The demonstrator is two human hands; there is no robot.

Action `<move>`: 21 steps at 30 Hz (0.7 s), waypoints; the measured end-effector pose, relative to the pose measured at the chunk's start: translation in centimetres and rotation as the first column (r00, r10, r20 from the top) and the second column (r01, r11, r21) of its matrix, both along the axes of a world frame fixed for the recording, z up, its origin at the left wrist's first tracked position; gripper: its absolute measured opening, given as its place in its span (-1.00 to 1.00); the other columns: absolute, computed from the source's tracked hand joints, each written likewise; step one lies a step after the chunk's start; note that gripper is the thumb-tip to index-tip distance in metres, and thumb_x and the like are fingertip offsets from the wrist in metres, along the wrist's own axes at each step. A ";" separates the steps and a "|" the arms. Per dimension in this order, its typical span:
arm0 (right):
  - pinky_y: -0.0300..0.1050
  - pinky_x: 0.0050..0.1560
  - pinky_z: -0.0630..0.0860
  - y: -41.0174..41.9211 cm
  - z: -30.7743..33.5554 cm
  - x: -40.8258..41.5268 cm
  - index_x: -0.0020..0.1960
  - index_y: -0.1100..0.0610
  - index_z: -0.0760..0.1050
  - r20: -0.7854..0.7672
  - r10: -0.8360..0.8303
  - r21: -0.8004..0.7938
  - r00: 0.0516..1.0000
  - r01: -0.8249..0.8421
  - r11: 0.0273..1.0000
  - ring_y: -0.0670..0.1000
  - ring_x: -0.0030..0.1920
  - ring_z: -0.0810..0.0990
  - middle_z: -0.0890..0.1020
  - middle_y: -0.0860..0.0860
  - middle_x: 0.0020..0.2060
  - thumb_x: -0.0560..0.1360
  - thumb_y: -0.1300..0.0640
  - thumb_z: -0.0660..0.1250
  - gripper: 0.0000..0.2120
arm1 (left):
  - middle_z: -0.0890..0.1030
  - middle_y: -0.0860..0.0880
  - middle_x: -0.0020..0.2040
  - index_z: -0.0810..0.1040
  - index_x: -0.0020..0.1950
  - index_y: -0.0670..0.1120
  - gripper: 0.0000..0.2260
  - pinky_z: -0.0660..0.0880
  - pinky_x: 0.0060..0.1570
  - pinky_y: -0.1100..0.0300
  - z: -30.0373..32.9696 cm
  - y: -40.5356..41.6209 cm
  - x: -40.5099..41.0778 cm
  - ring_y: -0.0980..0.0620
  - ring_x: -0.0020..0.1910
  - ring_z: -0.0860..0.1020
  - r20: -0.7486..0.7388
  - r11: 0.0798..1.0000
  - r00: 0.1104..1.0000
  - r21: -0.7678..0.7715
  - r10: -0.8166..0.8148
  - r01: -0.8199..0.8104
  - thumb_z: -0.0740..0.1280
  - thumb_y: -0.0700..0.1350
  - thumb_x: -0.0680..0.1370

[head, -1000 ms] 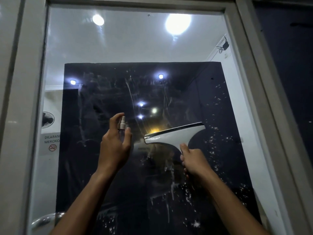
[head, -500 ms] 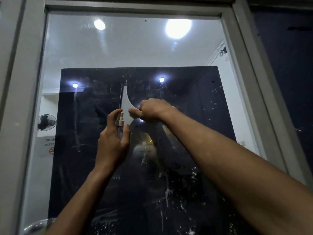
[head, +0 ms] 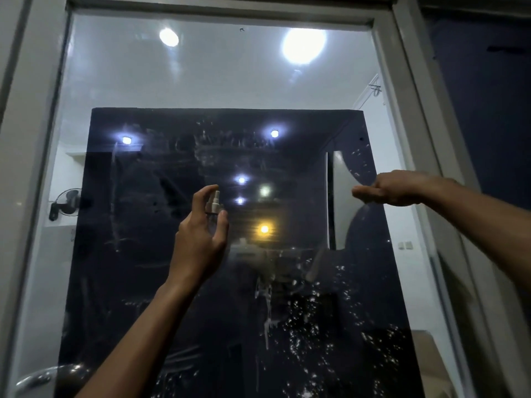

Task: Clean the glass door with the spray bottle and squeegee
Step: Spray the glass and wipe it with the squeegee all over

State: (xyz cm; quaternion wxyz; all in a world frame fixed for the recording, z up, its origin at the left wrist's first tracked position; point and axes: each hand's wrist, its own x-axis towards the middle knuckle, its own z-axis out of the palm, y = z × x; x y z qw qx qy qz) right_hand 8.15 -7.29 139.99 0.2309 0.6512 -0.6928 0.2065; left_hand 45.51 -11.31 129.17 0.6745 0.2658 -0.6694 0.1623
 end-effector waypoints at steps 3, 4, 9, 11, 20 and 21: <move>0.09 0.22 0.48 0.2 -0.7 -0.6 0.16 0.02 0.68 0.023 0.052 -0.070 0.998 -0.050 0.996 0.12 0.09 0.59 0.67 0.09 0.14 0.45 -0.51 -0.07 -0.19 | 0.50 0.14 -0.04 0.29 0.46 0.13 -0.61 0.52 -0.20 0.12 0.4 0.4 -1.4 0.25 -0.14 0.52 0.001 1.000 1.000 0.007 -0.020 0.020 0.28 -0.06 0.66; 0.05 0.11 0.53 0.2 -0.9 -0.5 0.09 0.03 0.70 0.071 0.111 -0.101 0.991 -0.104 0.989 0.11 0.00 0.61 0.68 0.10 0.06 0.49 -0.48 0.00 -0.27 | 0.51 0.12 -0.05 0.29 0.46 0.13 -0.62 0.53 -0.20 0.08 0.6 0.5 -1.9 0.21 -0.14 0.54 0.004 1.000 1.000 0.011 -0.022 0.022 0.28 -0.06 0.66; -0.20 -0.49 0.25 0.2 -0.8 2.8 -0.37 0.06 0.32 0.511 0.577 -0.403 0.637 -0.415 0.816 -0.04 -0.59 0.24 0.33 -0.02 -0.54 0.61 -0.31 0.14 -0.46 | 0.58 0.05 -0.15 0.29 0.44 0.14 -0.62 0.56 -0.22 0.01 1.4 1.1 -3.8 0.07 -0.22 0.59 0.018 1.000 1.000 0.006 -0.025 0.025 0.27 -0.04 0.65; -0.27 -0.52 0.26 -0.3 0.3 5.3 -0.33 0.06 0.31 0.606 0.671 -0.487 0.426 -0.468 0.737 -0.05 -0.59 0.22 0.31 -0.04 -0.57 0.65 -0.18 0.13 -0.54 | 0.59 0.03 -0.14 0.29 0.44 0.14 -0.63 0.56 -0.21 0.01 1.7 1.2 -4.1 0.05 -0.21 0.59 0.013 1.000 1.000 0.009 -0.026 0.026 0.27 -0.04 0.65; -0.26 -0.57 0.26 -4.0 -0.8 11.5 -0.25 0.10 0.35 0.812 0.582 -0.524 0.049 -0.376 0.764 -0.08 -0.65 0.27 0.35 -0.04 -0.60 0.68 -0.18 0.07 -0.54 | 0.57 0.06 -0.09 0.30 0.44 0.13 -0.62 0.50 -0.23 0.18 1.4 0.8 -4.6 0.15 -0.17 0.58 -0.008 0.999 1.000 -0.019 -0.030 0.030 0.28 -0.05 0.65; -0.25 -0.57 0.27 -4.1 -2.0 11.6 -0.23 0.11 0.37 0.820 0.570 -0.521 0.043 -0.355 0.776 -0.08 -0.65 0.29 0.37 -0.03 -0.58 0.68 -0.19 0.08 -0.54 | 0.55 0.10 -0.09 0.30 0.45 0.13 -0.62 0.51 -0.22 0.17 1.1 0.6 -4.6 0.15 -0.17 0.58 -0.007 0.999 0.999 -0.011 -0.036 0.036 0.28 -0.05 0.65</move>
